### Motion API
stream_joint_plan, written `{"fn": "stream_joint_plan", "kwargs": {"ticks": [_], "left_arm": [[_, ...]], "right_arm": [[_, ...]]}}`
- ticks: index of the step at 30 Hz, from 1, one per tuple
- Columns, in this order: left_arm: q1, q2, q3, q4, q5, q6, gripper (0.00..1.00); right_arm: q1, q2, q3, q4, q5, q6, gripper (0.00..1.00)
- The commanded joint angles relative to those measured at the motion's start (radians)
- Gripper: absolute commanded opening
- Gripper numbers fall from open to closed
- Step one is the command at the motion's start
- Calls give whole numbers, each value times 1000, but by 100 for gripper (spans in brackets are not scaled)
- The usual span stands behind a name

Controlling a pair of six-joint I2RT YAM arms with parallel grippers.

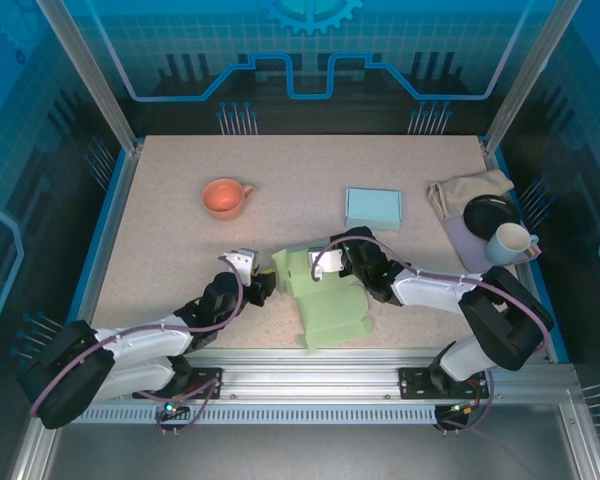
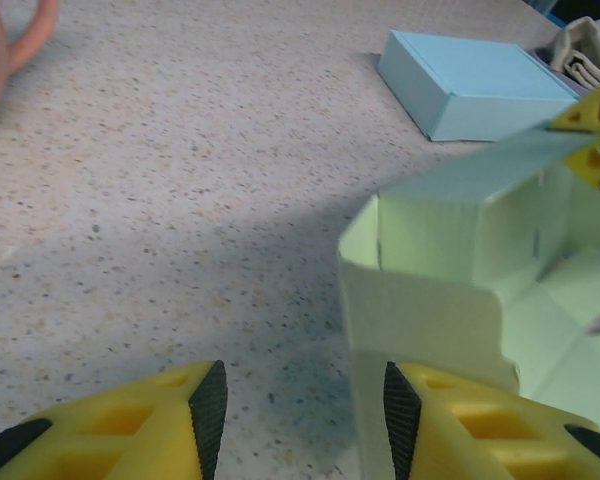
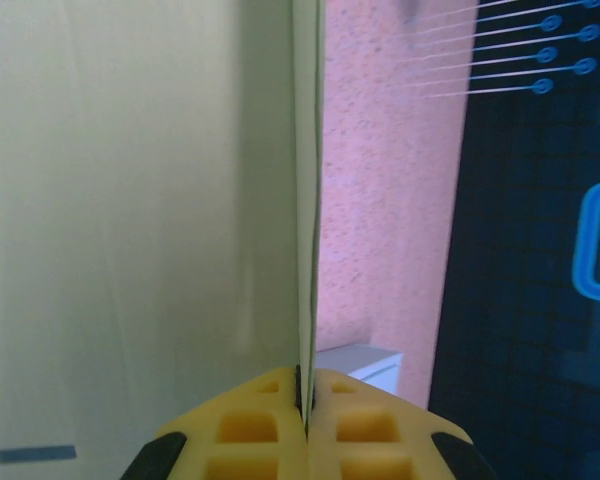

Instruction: Fold the paper box

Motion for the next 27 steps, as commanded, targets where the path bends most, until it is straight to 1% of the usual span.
{"fn": "stream_joint_plan", "kwargs": {"ticks": [1,7,14,27], "left_arm": [[6,-22,-15,11,71,-17,49],[5,17,-3,23,51,-1,49],[5,100,23,67,112,-7,49],[4,100,45,52,120,-8,49]], "right_arm": [[8,-33,-30,124,20,-23,0],[7,-61,-43,112,-14,-15,0],[4,-48,-49,110,-25,-5,0],[5,-34,-48,106,-32,-3,0]]}}
